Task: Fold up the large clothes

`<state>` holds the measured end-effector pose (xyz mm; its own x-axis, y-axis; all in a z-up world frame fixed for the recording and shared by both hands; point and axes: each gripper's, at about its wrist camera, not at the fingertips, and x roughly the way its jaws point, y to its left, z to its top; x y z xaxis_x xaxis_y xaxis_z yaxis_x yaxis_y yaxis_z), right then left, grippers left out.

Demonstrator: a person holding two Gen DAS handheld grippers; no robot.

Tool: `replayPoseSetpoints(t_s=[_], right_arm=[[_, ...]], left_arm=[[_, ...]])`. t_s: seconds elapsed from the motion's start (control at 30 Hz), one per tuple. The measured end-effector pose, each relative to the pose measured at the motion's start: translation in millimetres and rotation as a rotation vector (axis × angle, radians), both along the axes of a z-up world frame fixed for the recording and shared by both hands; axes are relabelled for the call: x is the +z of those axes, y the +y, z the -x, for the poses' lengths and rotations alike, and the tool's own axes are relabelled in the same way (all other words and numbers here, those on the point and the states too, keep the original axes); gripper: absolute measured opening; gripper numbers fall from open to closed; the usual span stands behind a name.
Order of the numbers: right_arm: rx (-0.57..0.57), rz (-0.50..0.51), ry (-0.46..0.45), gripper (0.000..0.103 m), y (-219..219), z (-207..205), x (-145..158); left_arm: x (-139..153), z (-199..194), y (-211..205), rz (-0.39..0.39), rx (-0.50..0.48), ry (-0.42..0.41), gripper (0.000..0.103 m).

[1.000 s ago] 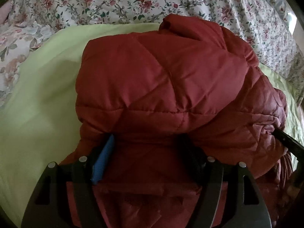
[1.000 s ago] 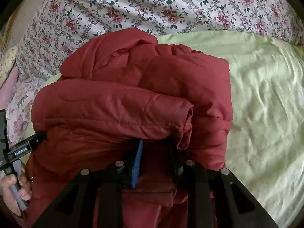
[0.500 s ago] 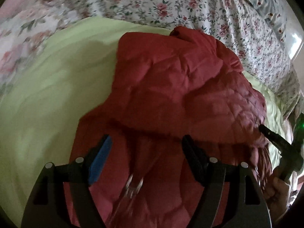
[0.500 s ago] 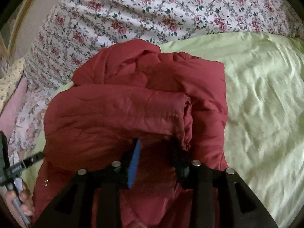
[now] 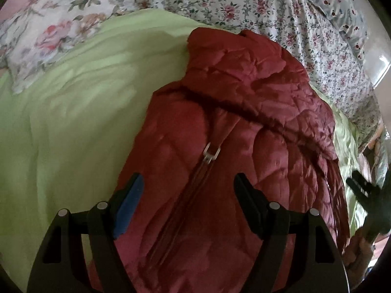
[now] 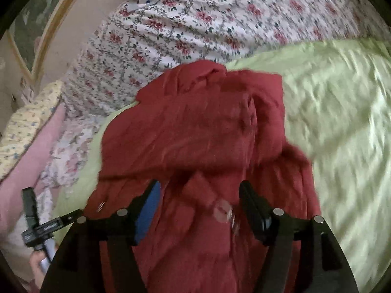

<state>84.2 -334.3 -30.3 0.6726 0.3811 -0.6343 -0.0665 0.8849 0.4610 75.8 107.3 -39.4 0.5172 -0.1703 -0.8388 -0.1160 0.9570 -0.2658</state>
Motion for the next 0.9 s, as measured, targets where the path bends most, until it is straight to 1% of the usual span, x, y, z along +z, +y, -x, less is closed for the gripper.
replayPoseSetpoints(t_s=[0.13, 0.2, 0.27, 0.33, 0.4, 0.5, 0.57, 0.7, 0.83, 0.9], right_arm=[[-0.005, -0.053, 0.015, 0.070, -5, 33, -1], [-0.005, -0.031, 0.014, 0.070, -7, 44, 4], [-0.009, -0.015, 0.012, 0.073, -9, 55, 10], [-0.014, -0.003, 0.012, 0.080, -13, 65, 13], [-0.029, 0.026, 0.027, 0.080, -18, 76, 14], [-0.052, 0.057, 0.057, 0.081, -24, 90, 10], [-0.077, 0.069, 0.082, 0.084, -32, 98, 6], [-0.129, 0.098, 0.141, 0.085, -47, 113, -4], [-0.106, 0.100, 0.176, 0.085, -45, 121, -16], [-0.084, 0.103, 0.197, 0.085, -42, 122, -22]], left_arm=[[2, 20, 13, -0.002, 0.003, -0.005, 0.076], [4, 29, 20, -0.004, 0.012, -0.008, 0.076], [3, 38, 29, -0.001, 0.022, -0.004, 0.077], [0, 44, 36, 0.015, 0.025, 0.005, 0.078], [-3, 49, 41, 0.030, 0.024, 0.014, 0.078], [-11, 54, 45, 0.035, 0.018, 0.036, 0.078], [-15, 57, 45, 0.047, 0.008, 0.051, 0.078], [-15, 64, 42, 0.064, -0.032, 0.046, 0.078], [-15, 68, 35, 0.037, -0.079, 0.048, 0.078], [-18, 70, 37, 0.029, -0.079, 0.057, 0.078]])
